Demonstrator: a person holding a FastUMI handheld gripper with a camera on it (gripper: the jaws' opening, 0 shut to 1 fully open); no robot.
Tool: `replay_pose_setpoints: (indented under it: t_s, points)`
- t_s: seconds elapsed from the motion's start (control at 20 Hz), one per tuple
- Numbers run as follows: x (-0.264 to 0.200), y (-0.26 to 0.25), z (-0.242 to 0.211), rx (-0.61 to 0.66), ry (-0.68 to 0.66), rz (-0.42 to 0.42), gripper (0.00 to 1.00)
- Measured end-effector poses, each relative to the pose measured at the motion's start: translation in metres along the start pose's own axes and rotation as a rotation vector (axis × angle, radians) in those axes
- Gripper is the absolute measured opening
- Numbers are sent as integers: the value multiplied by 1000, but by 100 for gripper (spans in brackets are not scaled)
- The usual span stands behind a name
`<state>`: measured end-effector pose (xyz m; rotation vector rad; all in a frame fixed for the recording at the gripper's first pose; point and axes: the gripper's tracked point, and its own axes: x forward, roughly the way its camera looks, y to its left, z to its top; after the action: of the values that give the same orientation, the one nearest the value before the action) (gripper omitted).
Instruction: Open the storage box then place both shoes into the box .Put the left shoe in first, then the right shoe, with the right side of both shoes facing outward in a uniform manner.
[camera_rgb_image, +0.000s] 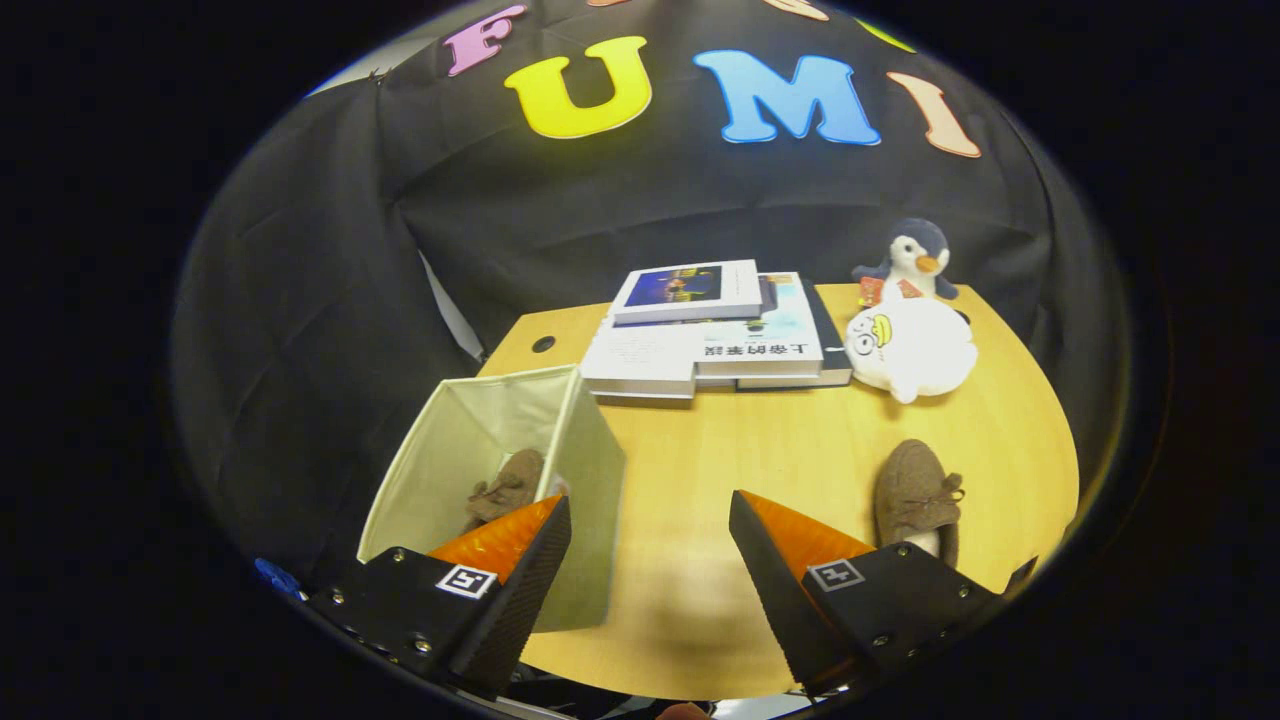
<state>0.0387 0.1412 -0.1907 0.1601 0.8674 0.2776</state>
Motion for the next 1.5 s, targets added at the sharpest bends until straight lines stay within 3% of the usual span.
replay_pose_setpoints:
  t_s: [0.8, 1.5]
  points:
    - [-16, -179, -42, 50, 43, -234, 98]
    - [4, -271, -107, 59, 220, -364, 98]
